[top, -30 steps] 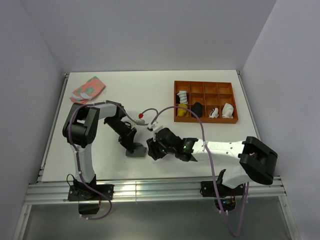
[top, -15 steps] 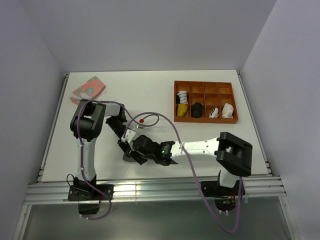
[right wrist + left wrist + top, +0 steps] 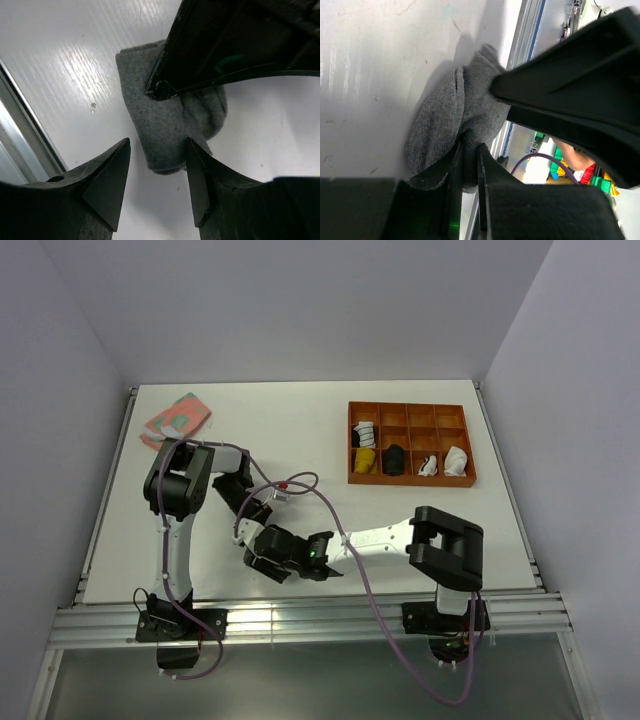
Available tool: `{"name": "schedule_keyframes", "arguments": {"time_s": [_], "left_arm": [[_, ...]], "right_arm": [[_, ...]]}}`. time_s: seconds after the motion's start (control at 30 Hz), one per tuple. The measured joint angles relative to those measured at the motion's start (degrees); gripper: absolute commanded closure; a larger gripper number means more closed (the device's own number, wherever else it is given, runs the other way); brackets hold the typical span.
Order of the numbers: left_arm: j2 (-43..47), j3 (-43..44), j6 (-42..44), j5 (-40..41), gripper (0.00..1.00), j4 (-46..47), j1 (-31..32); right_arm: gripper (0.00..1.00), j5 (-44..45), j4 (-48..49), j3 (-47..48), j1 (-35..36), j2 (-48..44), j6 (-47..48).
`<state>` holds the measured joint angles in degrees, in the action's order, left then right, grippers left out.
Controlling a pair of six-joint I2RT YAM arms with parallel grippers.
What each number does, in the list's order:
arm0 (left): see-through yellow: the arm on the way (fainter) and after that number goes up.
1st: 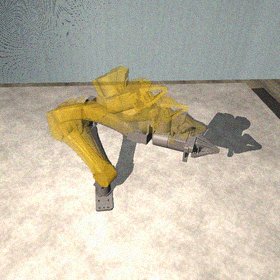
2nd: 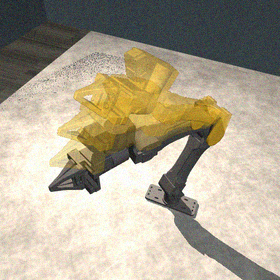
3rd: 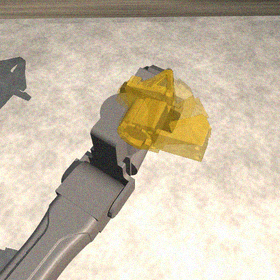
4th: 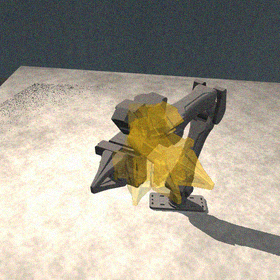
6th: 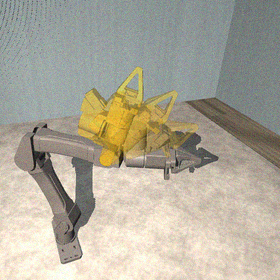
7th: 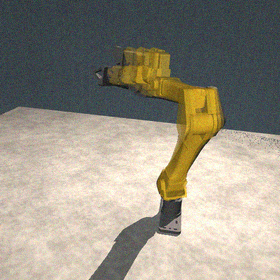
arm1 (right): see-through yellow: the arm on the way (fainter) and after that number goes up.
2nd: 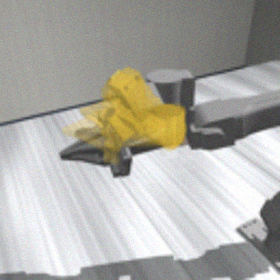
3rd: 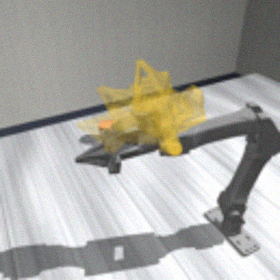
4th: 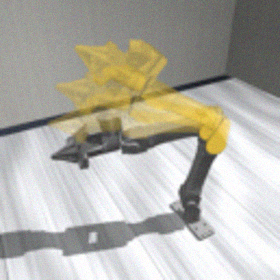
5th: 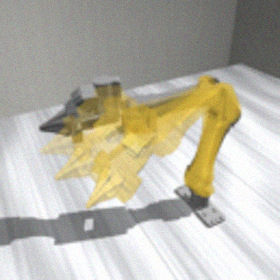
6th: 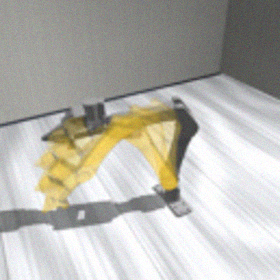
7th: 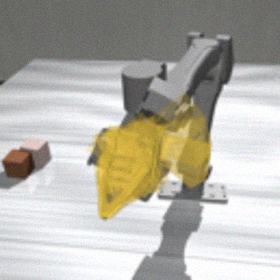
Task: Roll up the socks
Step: Roll the sock at the center of the board.
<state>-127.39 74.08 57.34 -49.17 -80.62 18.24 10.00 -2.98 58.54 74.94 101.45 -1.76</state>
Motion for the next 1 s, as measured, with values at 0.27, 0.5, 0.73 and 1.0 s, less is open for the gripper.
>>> {"name": "schedule_keyframes", "arguments": {"time_s": [0.27, 0.5, 0.73, 1.0], "left_arm": [[-0.09, 0.22, -0.02, 0.02, 0.98, -0.17, 0.0], [0.37, 0.26, -0.85, -0.31, 0.82, 0.17, 0.0], [9.62, -1.86, -6.58, -0.85, 0.74, 9.64, -0.22], [27.56, -11.34, -20.39, -0.59, 0.73, 31.98, -2.6]], "right_arm": [[0.68, 2.45, -0.07, 1.05, 0.46, 2.99, 0.11], [0.92, 2.01, -0.39, 1.22, -0.22, 3.08, -1.16], [0.94, -2.4, -0.81, 1.09, -3.26, 2.49, -2.86], [0.95, -10.88, -0.2, 0.13, -7.82, 1.64, -4.55]]}}
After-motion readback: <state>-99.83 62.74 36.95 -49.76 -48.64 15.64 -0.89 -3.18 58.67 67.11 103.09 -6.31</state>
